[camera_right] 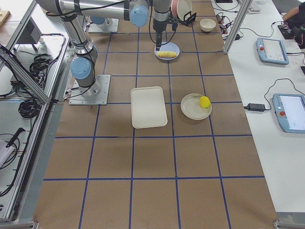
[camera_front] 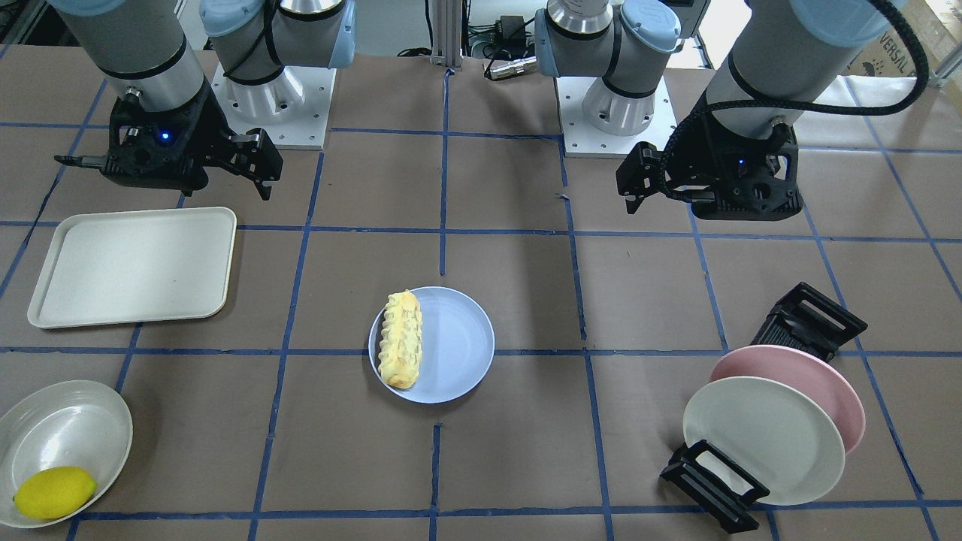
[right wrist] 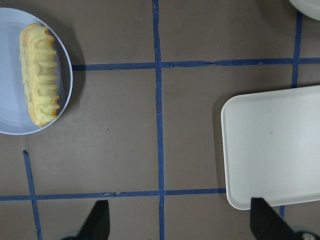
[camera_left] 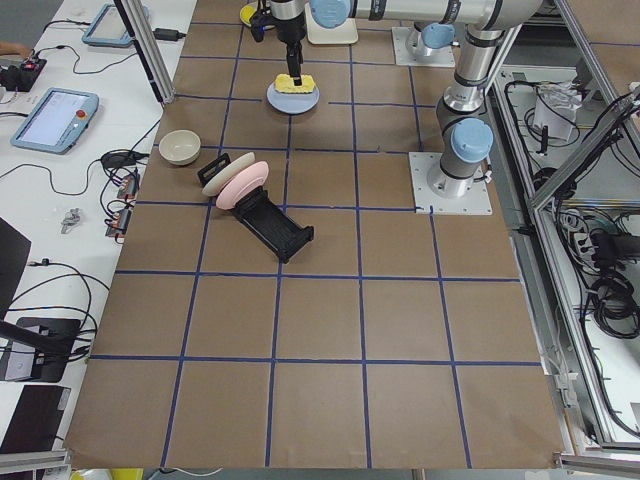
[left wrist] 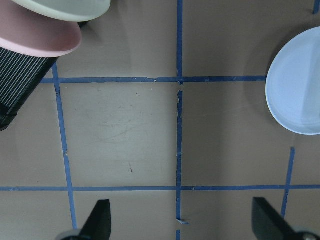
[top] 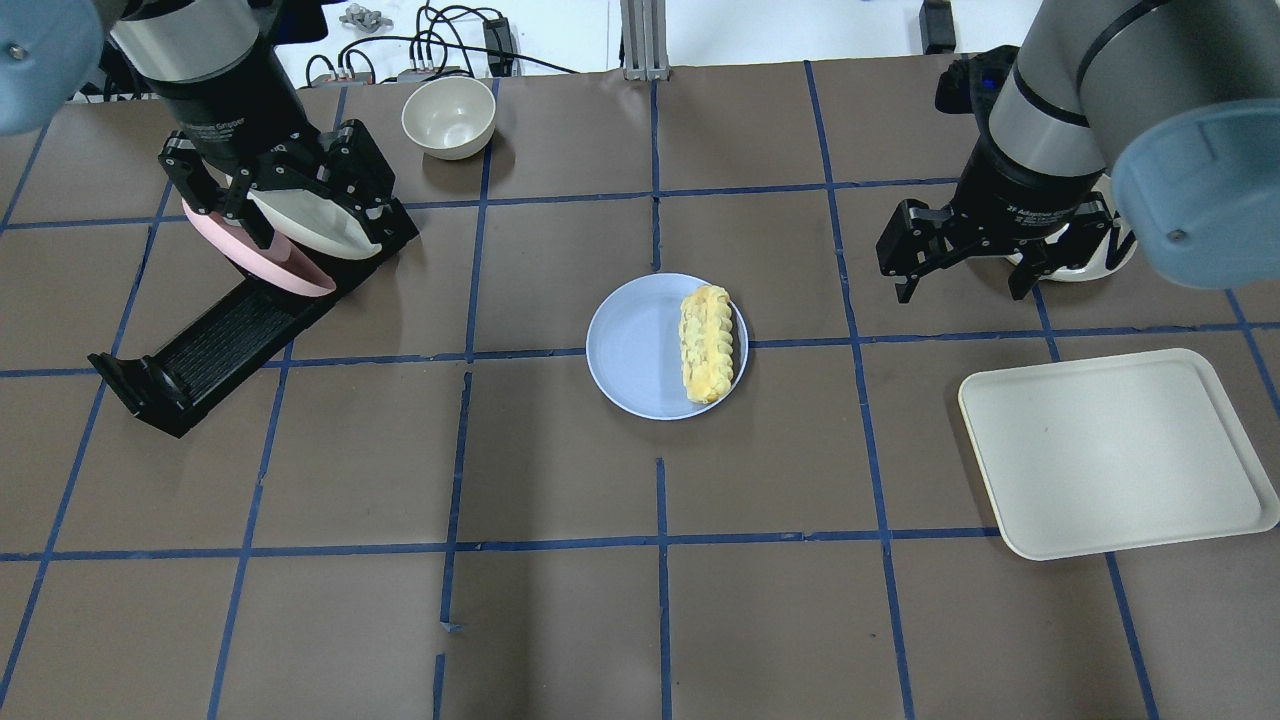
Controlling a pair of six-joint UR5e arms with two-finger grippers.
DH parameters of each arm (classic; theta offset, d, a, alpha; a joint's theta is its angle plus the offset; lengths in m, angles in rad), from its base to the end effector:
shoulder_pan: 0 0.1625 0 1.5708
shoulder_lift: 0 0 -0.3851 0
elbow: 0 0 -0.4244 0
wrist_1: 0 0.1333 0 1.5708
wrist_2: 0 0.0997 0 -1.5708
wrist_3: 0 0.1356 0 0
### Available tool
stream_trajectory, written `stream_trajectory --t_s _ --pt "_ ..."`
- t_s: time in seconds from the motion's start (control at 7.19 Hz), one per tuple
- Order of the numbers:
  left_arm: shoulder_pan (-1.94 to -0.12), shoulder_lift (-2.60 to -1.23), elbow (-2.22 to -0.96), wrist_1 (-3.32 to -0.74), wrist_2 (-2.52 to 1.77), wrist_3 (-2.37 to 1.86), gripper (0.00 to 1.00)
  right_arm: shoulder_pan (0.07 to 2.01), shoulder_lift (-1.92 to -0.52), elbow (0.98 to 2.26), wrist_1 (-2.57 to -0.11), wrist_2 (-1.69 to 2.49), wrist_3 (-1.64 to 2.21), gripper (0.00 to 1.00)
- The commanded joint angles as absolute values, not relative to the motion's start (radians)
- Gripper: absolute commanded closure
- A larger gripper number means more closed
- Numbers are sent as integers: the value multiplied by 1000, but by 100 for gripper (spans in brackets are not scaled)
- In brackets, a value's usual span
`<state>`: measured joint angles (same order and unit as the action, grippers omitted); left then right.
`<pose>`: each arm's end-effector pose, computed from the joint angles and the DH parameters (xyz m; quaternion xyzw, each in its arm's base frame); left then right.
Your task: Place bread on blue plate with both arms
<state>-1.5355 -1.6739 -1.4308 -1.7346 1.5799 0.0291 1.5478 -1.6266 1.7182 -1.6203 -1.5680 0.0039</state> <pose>-0.1127 -0.5498 0.4141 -0.0028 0.9980 0.0635 0.0025 0.1223 -0.4980 0.3685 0.0135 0.9997 0.0210 0.0016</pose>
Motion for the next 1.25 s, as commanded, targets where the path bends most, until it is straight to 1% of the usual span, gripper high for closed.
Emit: stream_trajectory --t_s 0.0,1.11 --pt "-1536 -1674 -1431 -1735 1580 29 0 1551 -1628 1718 -1629 -1481 -18 0" --pt "-1534 -1672 -1430 -1739 1580 28 0 1546 -1624 1726 -1635 -1503 -113 0"
